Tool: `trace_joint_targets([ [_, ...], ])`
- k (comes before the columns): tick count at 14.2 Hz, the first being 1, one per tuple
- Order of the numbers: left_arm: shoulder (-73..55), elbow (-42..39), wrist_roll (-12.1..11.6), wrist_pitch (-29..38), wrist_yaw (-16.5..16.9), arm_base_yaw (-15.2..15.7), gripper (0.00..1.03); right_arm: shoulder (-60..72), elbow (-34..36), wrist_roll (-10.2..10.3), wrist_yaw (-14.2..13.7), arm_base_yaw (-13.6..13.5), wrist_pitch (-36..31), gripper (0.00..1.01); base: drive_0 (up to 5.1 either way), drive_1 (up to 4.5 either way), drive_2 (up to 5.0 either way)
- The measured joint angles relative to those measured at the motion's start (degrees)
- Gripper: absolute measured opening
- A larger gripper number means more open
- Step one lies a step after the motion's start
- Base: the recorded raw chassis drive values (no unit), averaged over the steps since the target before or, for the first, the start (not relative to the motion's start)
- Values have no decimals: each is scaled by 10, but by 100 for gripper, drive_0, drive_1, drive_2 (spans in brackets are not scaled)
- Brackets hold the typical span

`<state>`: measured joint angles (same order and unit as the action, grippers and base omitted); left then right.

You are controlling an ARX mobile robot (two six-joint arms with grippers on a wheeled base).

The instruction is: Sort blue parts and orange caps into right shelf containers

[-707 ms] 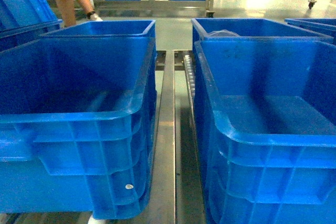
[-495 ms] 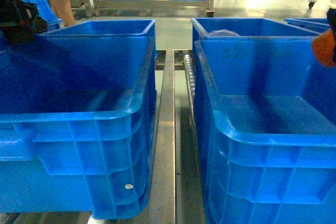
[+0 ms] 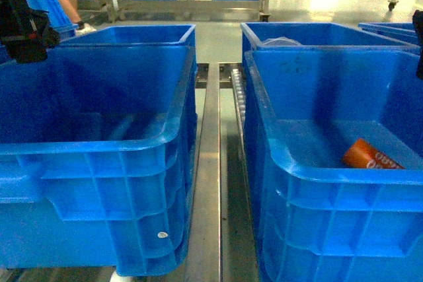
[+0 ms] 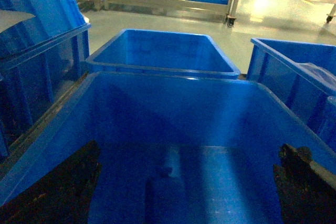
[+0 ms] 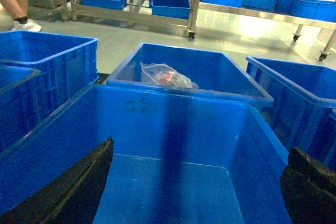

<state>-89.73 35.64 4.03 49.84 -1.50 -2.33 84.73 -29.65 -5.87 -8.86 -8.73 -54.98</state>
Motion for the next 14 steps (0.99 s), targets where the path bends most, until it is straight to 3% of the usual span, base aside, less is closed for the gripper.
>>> trace_joint_targets([
  [4,0,-3,-6,16,-3,0,96,-2,0,2,-1,0,4,97,0,0,0],
  [5,7,-22,-16,56,-3,2,87,-13,12,18,4,2,3,88,0,0,0],
  [6,89,-129,-30,80,12,26,49,-101,106,49,23,27,-6,49,0,0,0],
  [9,152,-194,-30,78,15,23,18,-161,164,50,41,37,2,17,0,0,0],
  [11,189,-221,-29,71,15,23,1,-198,187,50,46,45,16,1,0,0,0],
  [13,236,-255,-30,52,15,23,2,-243,214,52,85,79,36,1,0,0,0],
  [14,259,-268,-30,41,15,23,2,-267,225,53,83,89,49,1,0,0,0],
])
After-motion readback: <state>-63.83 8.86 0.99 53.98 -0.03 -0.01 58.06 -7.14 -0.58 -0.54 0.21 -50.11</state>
